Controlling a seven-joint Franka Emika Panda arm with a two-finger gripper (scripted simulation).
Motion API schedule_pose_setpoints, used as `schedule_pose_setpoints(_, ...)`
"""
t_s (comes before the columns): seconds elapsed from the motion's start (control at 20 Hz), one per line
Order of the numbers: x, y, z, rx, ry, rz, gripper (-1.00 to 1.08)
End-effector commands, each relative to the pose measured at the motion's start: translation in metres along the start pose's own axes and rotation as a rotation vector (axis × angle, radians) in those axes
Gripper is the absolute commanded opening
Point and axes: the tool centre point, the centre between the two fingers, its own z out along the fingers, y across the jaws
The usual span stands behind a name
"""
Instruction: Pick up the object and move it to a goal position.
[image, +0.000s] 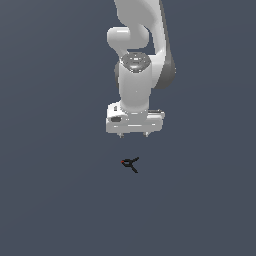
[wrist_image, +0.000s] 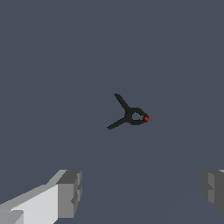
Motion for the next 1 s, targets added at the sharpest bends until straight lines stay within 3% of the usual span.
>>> schedule_pose_setpoints(0.0, 0.0, 0.0, 0.0, 0.0, 0.0, 0.0, 1.0)
schedule_pose_setpoints(0.45, 0.0025, 0.0048, -0.0065, -0.03, -0.004, -0.029, 1.0)
schedule_pose_setpoints(0.95, 0.0041, 0.0052, -0.0027, -0.031, -0.006, -0.068, 1.0)
